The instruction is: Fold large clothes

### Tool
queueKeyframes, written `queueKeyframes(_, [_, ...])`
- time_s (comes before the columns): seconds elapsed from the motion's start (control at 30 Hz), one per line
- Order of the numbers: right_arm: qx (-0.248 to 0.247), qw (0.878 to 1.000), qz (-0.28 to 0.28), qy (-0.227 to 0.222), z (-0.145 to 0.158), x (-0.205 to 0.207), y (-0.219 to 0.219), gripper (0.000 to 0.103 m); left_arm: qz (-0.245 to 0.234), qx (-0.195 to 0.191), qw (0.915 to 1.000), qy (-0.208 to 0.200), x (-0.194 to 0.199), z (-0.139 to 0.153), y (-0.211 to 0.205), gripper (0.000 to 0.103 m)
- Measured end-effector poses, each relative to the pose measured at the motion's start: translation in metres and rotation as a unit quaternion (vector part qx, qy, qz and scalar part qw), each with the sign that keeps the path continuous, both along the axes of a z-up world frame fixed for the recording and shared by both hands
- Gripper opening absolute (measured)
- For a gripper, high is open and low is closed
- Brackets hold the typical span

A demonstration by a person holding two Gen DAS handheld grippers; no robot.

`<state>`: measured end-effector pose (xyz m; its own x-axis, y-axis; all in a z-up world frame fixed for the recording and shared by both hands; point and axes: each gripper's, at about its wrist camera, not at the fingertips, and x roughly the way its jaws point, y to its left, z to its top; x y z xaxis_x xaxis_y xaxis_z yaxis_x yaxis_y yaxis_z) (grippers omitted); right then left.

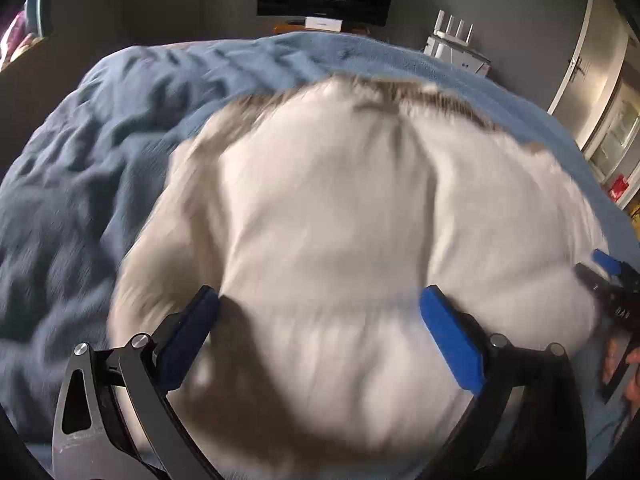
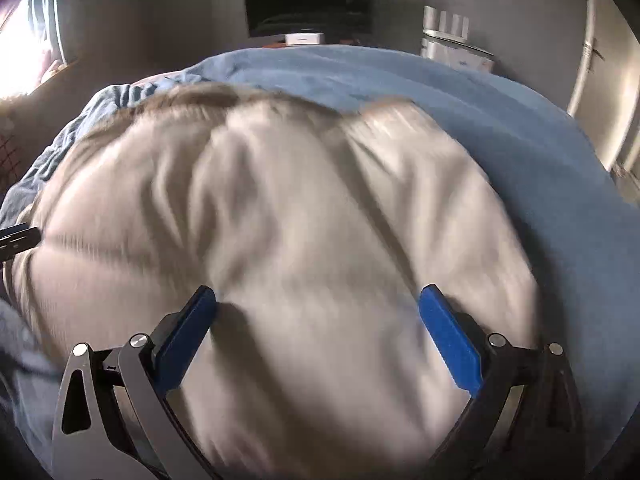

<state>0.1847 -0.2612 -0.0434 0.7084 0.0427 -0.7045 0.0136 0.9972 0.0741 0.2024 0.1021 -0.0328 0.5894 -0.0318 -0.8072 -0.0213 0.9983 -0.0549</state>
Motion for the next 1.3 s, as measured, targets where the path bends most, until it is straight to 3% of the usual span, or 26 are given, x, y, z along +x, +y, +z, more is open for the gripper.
queueKeyframes(0.13, [0.003, 0.999, -0.028, 0.046, -0.011, -0.032, -0.018, 0.097, 0.012, 0.055, 0.9979, 0.032, -0.036, -0.004, 0.006, 0.098])
queueKeyframes(0.17, [0.015, 0.996, -0.05, 0.07, -0.011, -0.039, -0.026, 0.097, 0.023, 0.053, 0.9973, 0.046, -0.046, -0.007, 0.012, 0.098])
queueKeyframes(0.23, [0.029, 0.995, -0.067, 0.071, -0.003, -0.054, -0.032, 0.097, 0.053, 0.033, 0.996, 0.064, -0.064, -0.008, 0.025, 0.097])
queueKeyframes(0.33, [0.017, 0.997, -0.059, 0.037, 0.022, -0.089, -0.019, 0.097, 0.079, 0.025, 0.996, 0.032, -0.098, 0.012, 0.031, 0.097])
queueKeyframes(0.5, [-0.007, 0.999, -0.035, -0.005, 0.051, -0.139, 0.02, 0.097, 0.054, 0.019, 0.998, -0.026, -0.154, 0.054, 0.0, 0.097])
queueKeyframes(0.67, [-0.016, 0.999, -0.02, -0.025, 0.053, -0.173, 0.051, 0.097, 0.05, 0.019, 0.9969, -0.059, -0.197, 0.059, -0.04, 0.097])
queueKeyframes(0.77, [-0.025, 0.999, -0.021, -0.031, 0.042, -0.195, 0.066, 0.097, 0.042, 0.034, 0.9969, -0.057, -0.207, 0.04, -0.061, 0.097])
queueKeyframes(0.87, [-0.043, 0.998, -0.033, -0.028, 0.025, -0.205, 0.075, 0.097, 0.043, 0.082, 0.9943, -0.053, -0.215, 0.02, -0.08, 0.097])
queueKeyframes(1.0, [-0.046, 0.998, -0.041, -0.018, 0.005, -0.208, 0.079, 0.097, 0.042, 0.071, 0.996, -0.034, -0.215, -0.004, -0.083, 0.097])
queueKeyframes(1.1, [-0.046, 0.998, -0.042, -0.027, 0.0, -0.207, 0.081, 0.097, 0.039, 0.066, 0.9953, -0.059, -0.215, -0.003, -0.084, 0.097])
queueKeyframes(1.3, [-0.053, 0.997, -0.049, -0.033, -0.004, -0.206, 0.081, 0.097, 0.028, 0.065, 0.9951, -0.068, -0.217, -0.002, -0.088, 0.097])
